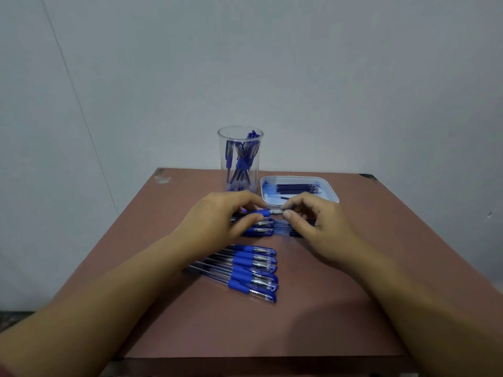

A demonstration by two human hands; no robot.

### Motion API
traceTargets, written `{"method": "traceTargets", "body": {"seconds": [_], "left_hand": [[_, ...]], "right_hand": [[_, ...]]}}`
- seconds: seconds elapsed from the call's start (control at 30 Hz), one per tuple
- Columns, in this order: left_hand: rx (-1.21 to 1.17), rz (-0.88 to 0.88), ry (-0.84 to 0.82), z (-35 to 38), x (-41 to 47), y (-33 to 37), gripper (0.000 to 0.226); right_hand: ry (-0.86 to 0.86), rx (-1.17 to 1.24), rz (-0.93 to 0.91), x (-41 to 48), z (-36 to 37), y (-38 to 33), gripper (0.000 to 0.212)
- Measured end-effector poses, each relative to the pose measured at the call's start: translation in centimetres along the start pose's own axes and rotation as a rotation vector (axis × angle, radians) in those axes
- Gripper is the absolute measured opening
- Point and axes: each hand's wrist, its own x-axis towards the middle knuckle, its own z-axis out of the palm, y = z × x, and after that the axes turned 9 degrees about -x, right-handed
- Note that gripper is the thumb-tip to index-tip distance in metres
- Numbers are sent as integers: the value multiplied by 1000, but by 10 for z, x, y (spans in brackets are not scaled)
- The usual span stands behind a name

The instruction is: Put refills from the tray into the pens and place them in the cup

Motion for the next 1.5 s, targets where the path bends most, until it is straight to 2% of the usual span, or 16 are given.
{"method": "traceTargets", "body": {"seconds": [0.13, 0.23, 0.47, 0.73, 0.87, 1.07, 1.27, 1.5], "left_hand": [[-166, -40, 27, 5, -5, -9, 21], [-238, -67, 28, 8, -6, -11, 23], [-312, -96, -3, 11, -3, -13, 21], [-430, -128, -122, 8, -4, -12, 22], [-353, -104, -103, 3, -6, -18, 30], [-220, -46, 33, -3, -7, -19, 29], [-136, -49, -32, -5, -8, -21, 18], [-112, -8, -28, -5, -7, -22, 29]], "right_hand": [[1, 59, -1, 4, 8, 0, 13], [11, 15, -51, 5, 10, 0, 13], [51, -45, -120, 7, 9, 0, 9], [99, -162, -208, 6, 6, 0, 11], [124, -200, -197, 3, -9, 6, 13], [-30, -179, -95, -6, -21, 6, 11], [-250, -179, -35, -10, -22, 9, 12], [-382, -229, -15, -12, -19, 7, 16]]}}
